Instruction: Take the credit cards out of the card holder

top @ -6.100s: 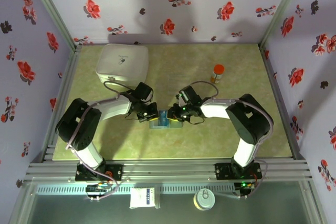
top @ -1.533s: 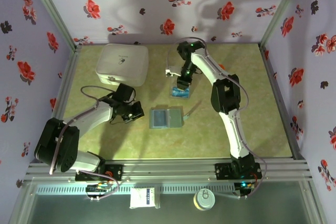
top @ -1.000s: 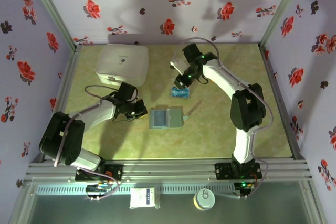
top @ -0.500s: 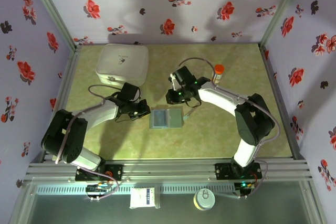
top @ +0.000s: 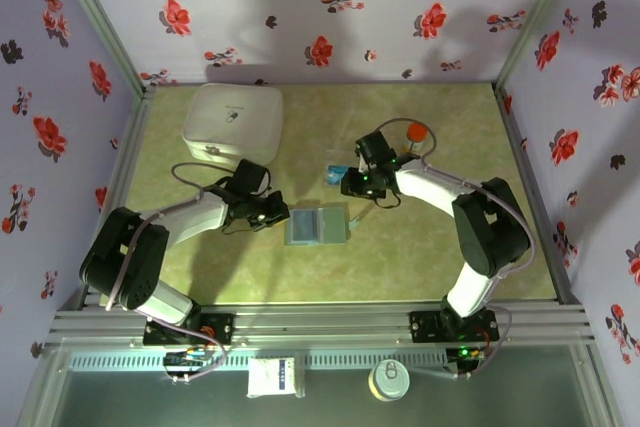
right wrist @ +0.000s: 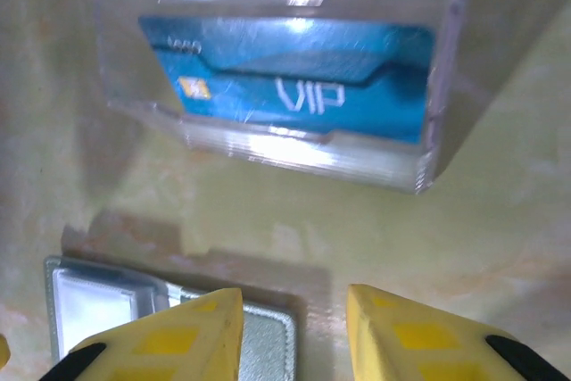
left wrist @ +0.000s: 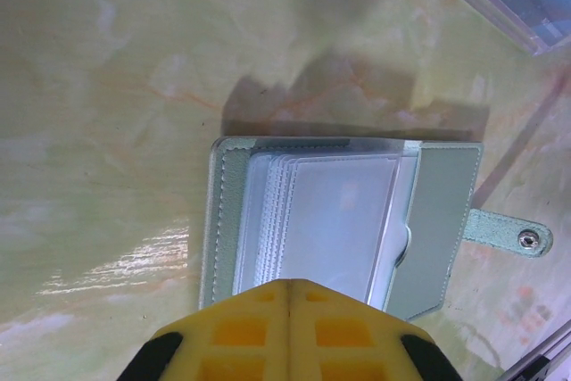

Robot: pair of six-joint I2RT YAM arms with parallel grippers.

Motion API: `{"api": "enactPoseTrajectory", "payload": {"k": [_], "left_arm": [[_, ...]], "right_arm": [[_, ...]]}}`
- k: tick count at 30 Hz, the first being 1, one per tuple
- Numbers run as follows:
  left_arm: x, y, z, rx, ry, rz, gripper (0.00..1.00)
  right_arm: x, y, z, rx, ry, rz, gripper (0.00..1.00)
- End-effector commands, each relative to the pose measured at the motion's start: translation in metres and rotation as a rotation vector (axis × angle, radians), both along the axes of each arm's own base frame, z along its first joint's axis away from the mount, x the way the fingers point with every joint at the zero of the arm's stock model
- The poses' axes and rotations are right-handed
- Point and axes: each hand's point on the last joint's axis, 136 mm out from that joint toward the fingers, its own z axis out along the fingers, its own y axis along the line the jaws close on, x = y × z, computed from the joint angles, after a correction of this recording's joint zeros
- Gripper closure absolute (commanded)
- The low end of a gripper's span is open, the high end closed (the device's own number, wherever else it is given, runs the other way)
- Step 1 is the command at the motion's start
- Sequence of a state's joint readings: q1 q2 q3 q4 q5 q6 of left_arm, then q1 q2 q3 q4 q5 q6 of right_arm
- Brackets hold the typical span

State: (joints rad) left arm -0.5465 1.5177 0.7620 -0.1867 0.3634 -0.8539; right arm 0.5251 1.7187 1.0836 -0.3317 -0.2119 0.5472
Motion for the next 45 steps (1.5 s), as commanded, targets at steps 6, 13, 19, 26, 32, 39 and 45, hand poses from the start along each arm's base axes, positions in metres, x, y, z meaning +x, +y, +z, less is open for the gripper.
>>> {"api": "enactPoseTrajectory", "payload": {"k": [6,13,19,26,32,39,45], "left_arm": [[-0.002,-0.002,-0.003,0.004,0.014,-0.012,0.99],[-0.003,-0.002,-0.003,0.006,0.015,-0.013,0.99],[-0.002,-0.002,-0.003,0.007,0.016,-0.014,0.99],[-0.001,-0.003,-0.002,0.007,0.013,-0.017,0.99],[0.000,-0.004,-0.001,0.003,0.011,-0.022,0.99],[0.002,-0.008,-0.003,-0.003,0.016,-0.025,0.99],[0.002,-0.012,-0.006,-0.001,0.021,-0.037,1.00]], "right_arm": [[0.022,0.000,-0.002,0.026,-0.024,-0.021,0.61],[0.035,-0.003,-0.004,0.018,-0.033,-0.019,0.60],[0.042,-0.006,-0.006,0.007,-0.035,-0.024,0.60],[0.043,-0.005,-0.004,0.012,-0.030,-0.019,0.60],[0.029,0.000,0.012,0.087,-0.029,-0.015,0.60],[0.004,0.016,0.024,0.166,0.006,0.019,0.62],[-0.026,0.060,0.023,0.266,0.077,0.108,0.63]]}}
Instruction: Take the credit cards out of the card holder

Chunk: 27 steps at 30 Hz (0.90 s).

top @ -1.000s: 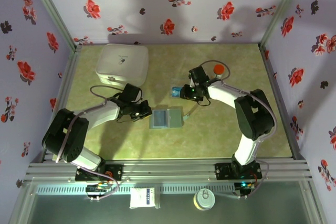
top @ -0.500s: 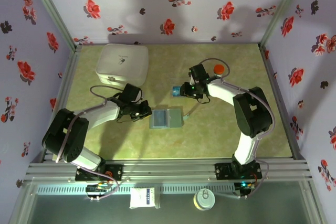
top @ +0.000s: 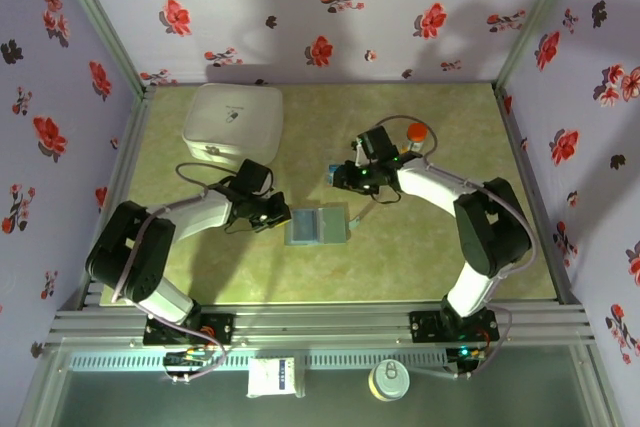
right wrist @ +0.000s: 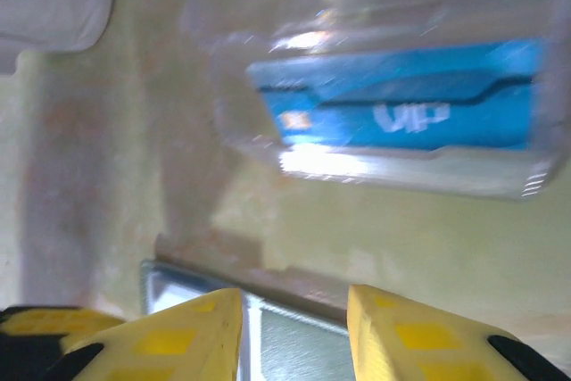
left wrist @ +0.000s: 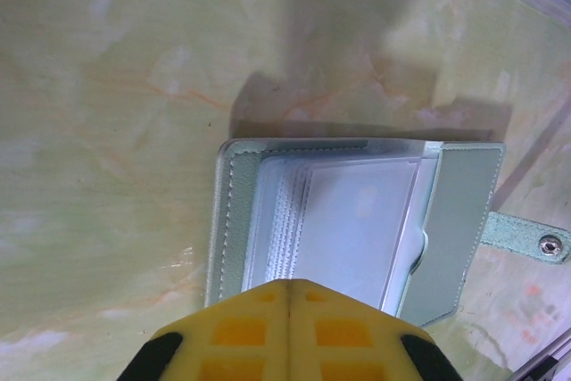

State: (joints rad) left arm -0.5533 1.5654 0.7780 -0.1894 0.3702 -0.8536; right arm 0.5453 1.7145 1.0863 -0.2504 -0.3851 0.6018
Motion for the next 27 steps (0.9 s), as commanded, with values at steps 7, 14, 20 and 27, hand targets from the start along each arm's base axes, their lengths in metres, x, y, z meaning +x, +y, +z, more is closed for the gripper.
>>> {"api": "enactPoseTrajectory", "payload": {"k": [7,14,20,27], "left_arm": [[-0.005,-0.005,-0.009,0.029,0.024,-0.033,1.00],[-0.006,0.000,-0.006,0.044,0.010,-0.024,1.00],[-0.007,0.005,-0.003,0.055,-0.007,-0.002,1.00],[-0.014,0.012,-0.018,0.094,0.032,-0.004,1.00]], "right_arm": [[-0.047,0.059,-0.014,0.163,0.136,0.105,0.67],[-0.065,0.073,-0.025,0.165,0.181,0.134,0.68],[-0.073,0.076,-0.033,0.147,0.209,0.144,0.68],[-0.080,0.079,-0.042,0.133,0.238,0.154,0.68]]}}
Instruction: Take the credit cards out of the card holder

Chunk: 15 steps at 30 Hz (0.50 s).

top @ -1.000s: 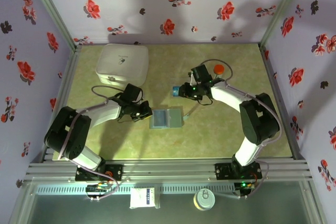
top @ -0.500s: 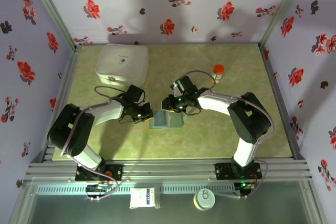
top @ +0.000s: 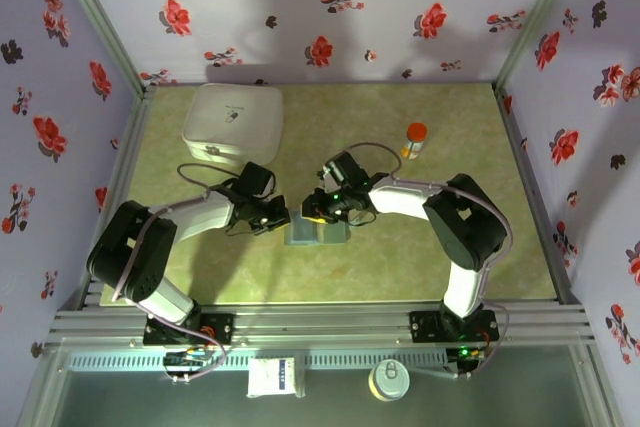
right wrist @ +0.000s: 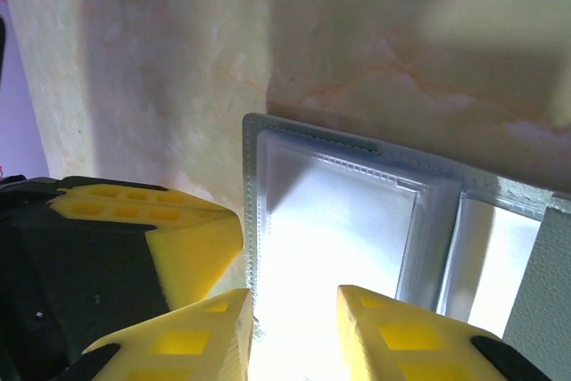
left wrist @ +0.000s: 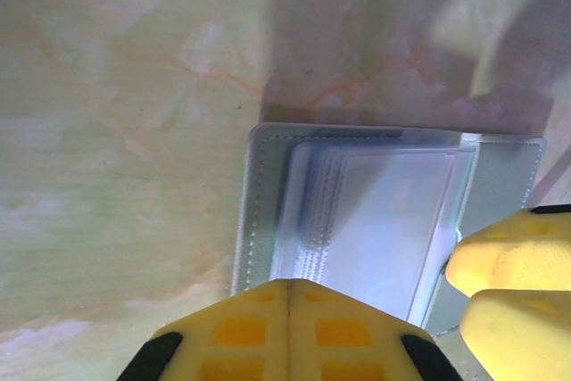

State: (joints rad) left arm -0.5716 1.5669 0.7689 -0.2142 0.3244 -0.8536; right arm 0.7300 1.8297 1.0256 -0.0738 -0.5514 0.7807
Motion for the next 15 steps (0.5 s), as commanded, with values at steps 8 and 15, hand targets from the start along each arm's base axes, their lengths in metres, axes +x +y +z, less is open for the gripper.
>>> {"api": "enactPoseTrajectory", "payload": {"k": [8,15], "left_arm": [[-0.011,0.011,-0.020,0.080,0.056,-0.016,1.00],[-0.011,0.011,-0.024,0.091,0.067,-0.020,1.00]], "right_arm": [[-0.013,0.001,-0.018,-0.030,0.057,0.015,0.69],[-0.012,-0.009,-0.020,-0.083,0.038,0.008,0.69]]}}
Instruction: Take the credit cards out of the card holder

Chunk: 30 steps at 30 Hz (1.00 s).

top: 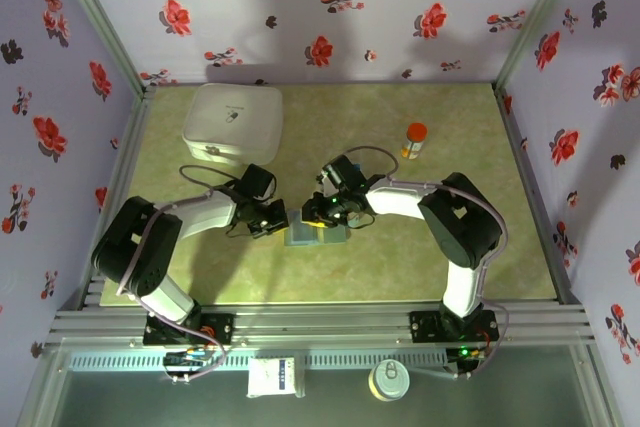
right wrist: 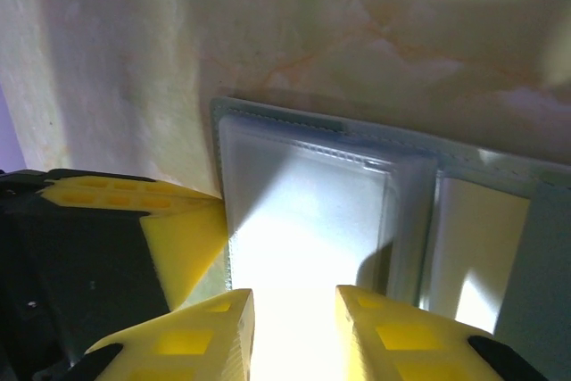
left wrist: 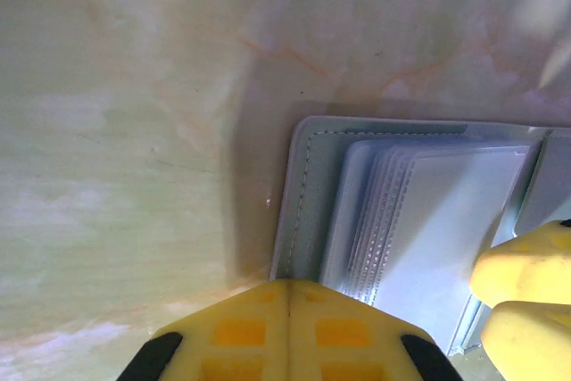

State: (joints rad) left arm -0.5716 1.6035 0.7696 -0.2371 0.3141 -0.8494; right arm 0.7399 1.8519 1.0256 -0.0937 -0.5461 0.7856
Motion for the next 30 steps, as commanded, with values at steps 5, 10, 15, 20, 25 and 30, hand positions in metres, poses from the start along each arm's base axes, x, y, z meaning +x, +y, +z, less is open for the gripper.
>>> {"api": "enactPoseTrajectory", "payload": {"k": [5,10,15,20,25,30], "left_arm": [[-0.006,0.006,-0.011,0.056,0.030,-0.022,1.00],[-0.005,0.006,-0.011,0.059,0.029,-0.027,1.00],[-0.002,0.004,-0.007,0.052,0.017,-0.029,1.00],[0.003,0.000,0.003,0.036,-0.004,-0.026,1.00],[0.009,-0.004,0.024,0.002,-0.049,-0.014,1.00],[0.013,-0.015,0.047,-0.080,-0.084,-0.007,0.98]], "right_arm": [[-0.004,-0.015,-0.003,-0.079,-0.025,-0.007,0.70],[-0.004,-0.022,-0.006,-0.099,-0.026,-0.011,0.70],[-0.005,-0.026,-0.008,-0.104,-0.025,-0.013,0.70],[-0.005,-0.027,-0.012,-0.106,-0.018,-0.016,0.71],[-0.005,-0.028,-0.013,-0.105,-0.020,-0.018,0.71],[-0.005,-0.027,-0.012,-0.094,-0.020,-0.021,0.71]]}}
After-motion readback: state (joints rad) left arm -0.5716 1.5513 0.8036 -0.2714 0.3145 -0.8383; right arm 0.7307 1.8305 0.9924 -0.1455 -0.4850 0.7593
